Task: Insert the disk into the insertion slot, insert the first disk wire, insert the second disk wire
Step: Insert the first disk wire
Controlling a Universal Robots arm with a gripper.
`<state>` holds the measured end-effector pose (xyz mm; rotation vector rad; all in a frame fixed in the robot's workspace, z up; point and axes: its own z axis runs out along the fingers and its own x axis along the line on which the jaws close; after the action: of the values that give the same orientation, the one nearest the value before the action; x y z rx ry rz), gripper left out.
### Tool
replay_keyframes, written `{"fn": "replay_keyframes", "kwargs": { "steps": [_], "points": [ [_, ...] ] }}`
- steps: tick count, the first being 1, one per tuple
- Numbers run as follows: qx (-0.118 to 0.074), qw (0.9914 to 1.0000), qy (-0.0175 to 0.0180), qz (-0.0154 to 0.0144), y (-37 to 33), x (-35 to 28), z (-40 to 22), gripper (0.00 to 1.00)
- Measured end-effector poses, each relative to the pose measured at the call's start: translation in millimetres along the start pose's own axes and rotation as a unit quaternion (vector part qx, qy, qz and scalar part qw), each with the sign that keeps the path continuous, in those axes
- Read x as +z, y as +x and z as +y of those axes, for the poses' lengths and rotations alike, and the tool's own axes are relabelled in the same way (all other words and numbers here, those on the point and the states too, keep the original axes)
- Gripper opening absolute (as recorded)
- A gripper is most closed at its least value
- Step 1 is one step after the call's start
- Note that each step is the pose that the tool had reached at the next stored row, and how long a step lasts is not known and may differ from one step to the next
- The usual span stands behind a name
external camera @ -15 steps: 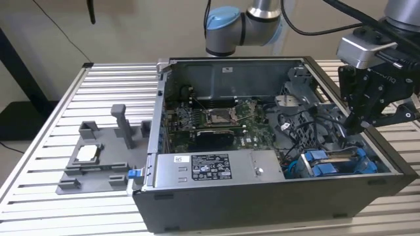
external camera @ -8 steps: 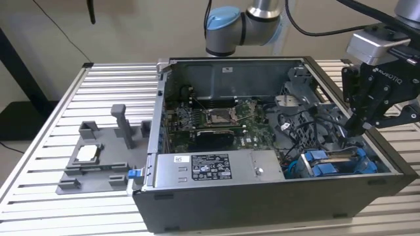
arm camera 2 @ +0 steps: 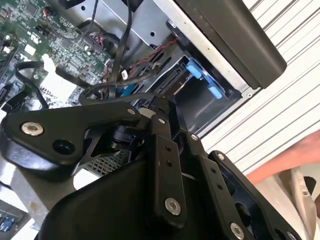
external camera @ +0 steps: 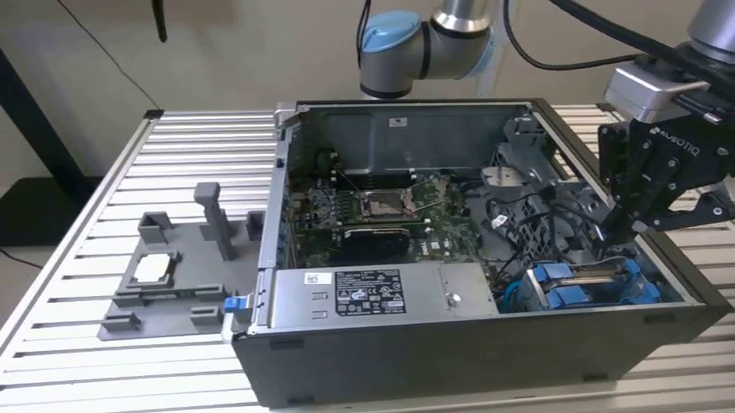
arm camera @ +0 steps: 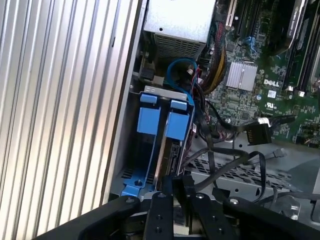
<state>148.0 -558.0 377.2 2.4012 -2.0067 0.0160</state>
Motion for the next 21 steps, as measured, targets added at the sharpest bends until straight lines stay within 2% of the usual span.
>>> {"fn": "replay_keyframes", "kwargs": {
  "steps": [7,9,11,14,15,21],
  "points": [
    [0.029,0.99957,0.0004,-0.0048,-0.1,8.3,-0.1,0.19],
    [0.035,0.99936,0.0007,-0.0075,0.1,10.2,0.0,0.19],
    [0.039,0.99918,0.0013,-0.0118,0.4,12.1,0.0,0.19],
    [0.043,0.99884,0.0025,-0.0207,0.9,14.4,0.0,0.19],
    [0.045,0.99873,0.0028,-0.0225,1.2,14.9,0.0,0.19],
    [0.048,0.99855,0.0029,-0.0234,7.8,17.9,-0.8,0.19]
  ]
}}
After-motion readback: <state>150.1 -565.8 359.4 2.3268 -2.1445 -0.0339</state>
